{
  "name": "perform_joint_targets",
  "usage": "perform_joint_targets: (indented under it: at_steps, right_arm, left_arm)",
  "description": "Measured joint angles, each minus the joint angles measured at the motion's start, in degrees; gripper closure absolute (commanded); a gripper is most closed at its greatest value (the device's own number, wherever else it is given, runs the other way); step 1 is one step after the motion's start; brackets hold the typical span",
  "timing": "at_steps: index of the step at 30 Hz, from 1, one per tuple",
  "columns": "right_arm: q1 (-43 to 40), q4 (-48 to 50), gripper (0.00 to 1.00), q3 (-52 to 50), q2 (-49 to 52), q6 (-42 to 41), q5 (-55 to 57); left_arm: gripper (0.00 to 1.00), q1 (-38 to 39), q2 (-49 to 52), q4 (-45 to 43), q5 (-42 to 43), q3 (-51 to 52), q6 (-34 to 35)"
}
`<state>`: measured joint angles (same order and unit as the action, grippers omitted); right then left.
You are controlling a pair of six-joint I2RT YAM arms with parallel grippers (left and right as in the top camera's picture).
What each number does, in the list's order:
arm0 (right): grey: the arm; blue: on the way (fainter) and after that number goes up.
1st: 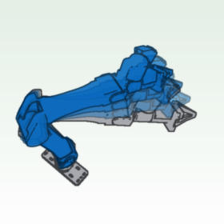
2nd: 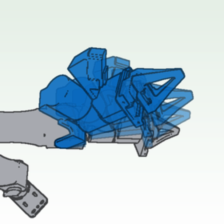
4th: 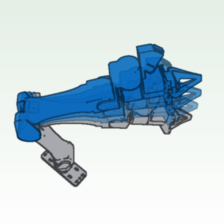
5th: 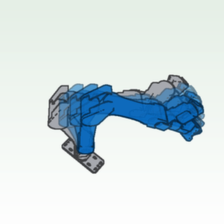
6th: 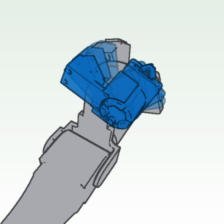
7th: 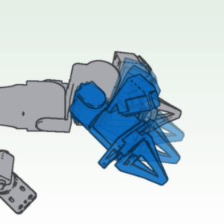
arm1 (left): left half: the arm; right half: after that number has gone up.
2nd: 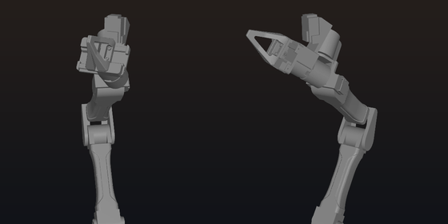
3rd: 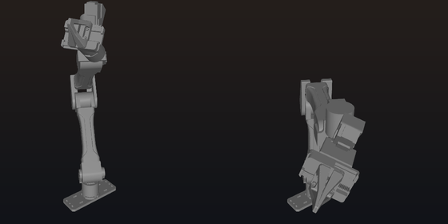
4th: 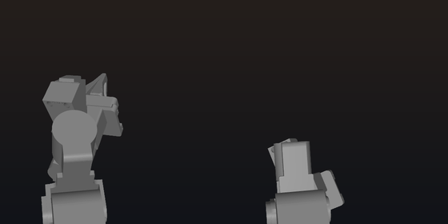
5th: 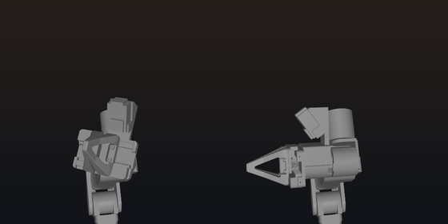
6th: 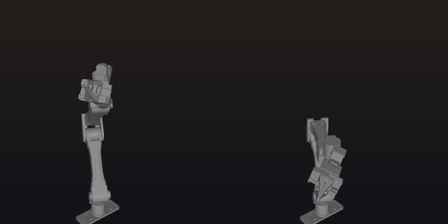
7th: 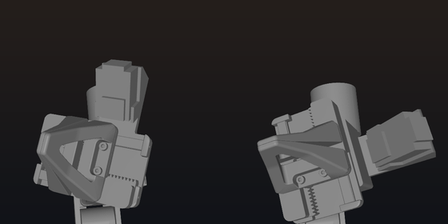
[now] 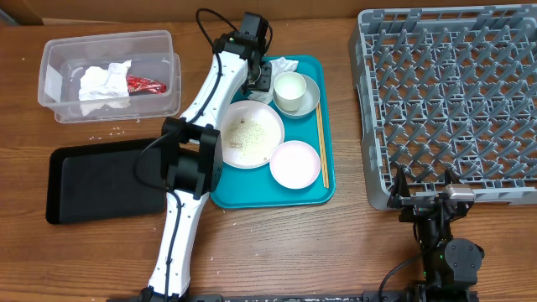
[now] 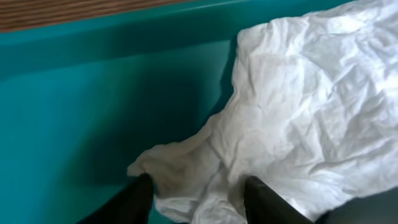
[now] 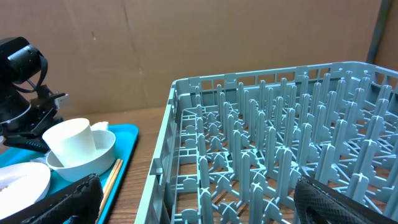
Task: Sort waste into correct bins and load items into the dishwasher
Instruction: 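Return the left gripper to the tray and grasp remaining tissue, then carry the remaining tissue left and drop it into the clear bin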
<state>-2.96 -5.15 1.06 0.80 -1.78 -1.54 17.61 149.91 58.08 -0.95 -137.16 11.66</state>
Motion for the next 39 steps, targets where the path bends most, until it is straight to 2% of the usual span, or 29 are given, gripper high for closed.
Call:
perform_joint_targets:
  at_steps: [2,4,5,13,20,24,29,36,39]
  right_arm:
    - [0.0,0.0,0.0,0.0,0.0,0.0,0.0]
    - [0.0,0.0,0.0,0.0,0.0,0.0,0.0]
    - [0.0,0.0,0.0,0.0,0.0,0.0,0.0]
    - [0.0,0.0,0.0,0.0,0.0,0.0,0.0]
    - [0.0,0.0,0.0,0.0,0.0,0.0,0.0]
    - [0.0,0.0,0.0,0.0,0.0,0.0,0.0]
    - [0.0,0.0,0.0,0.0,0.0,0.0,0.0]
    - [0.0,0.0,0.0,0.0,0.0,0.0,0.0]
    - [0.0,0.0,0.0,0.0,0.0,0.0,0.0]
  left_arm:
    - [0.77,-0.1,0.0,0.8,-0.4,0.0,-0.1]
    - [0.92,-0.1,0.0,1.5,-0.7,0.0,0.1]
    - [0.96,-0.1,0.0,1.9,-0.8,0.0,0.3]
    - [0.96,-0.4,0.0,6.6,-1.5,-1.0,0.5]
    - [0.96,-4.5,-1.7,13.6,-1.5,-10.6,5.8]
    - [0.96,-10.2,-8.6,17.0,-2.2,-13.0,14.3]
    - [0.96,-20.0,-16.8,22.5,-3.7,-15.3,29.6]
    - [0.96,-28.1,-17.0,26.4,-4.5,-14.3,45.1]
    - [0.94,-29.0,-16.7,25.4,-5.0,-13.6,48.6]
